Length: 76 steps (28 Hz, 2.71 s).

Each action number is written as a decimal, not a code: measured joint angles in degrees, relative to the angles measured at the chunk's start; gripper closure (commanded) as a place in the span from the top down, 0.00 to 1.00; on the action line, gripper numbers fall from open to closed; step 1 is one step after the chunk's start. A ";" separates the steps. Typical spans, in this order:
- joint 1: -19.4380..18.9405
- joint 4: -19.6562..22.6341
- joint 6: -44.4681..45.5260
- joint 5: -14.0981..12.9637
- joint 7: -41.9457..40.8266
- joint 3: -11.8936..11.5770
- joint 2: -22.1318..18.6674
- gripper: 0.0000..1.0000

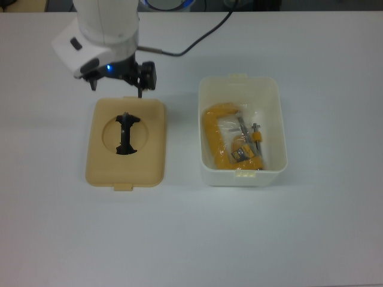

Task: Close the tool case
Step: 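Move the gripper down over the black handle of the tan lid, then close the gripper on the black handle of the lid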

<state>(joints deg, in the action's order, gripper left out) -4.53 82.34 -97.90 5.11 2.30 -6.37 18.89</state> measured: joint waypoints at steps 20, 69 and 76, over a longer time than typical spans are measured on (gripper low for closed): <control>-0.98 8.60 -11.83 1.68 0.00 0.17 3.84 1.00; 0.72 12.21 -16.00 4.09 1.40 1.35 4.28 0.00; 0.95 11.93 -16.04 4.19 1.67 1.60 4.06 0.00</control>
<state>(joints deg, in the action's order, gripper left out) -3.59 94.26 -113.94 9.30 3.97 -4.77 22.96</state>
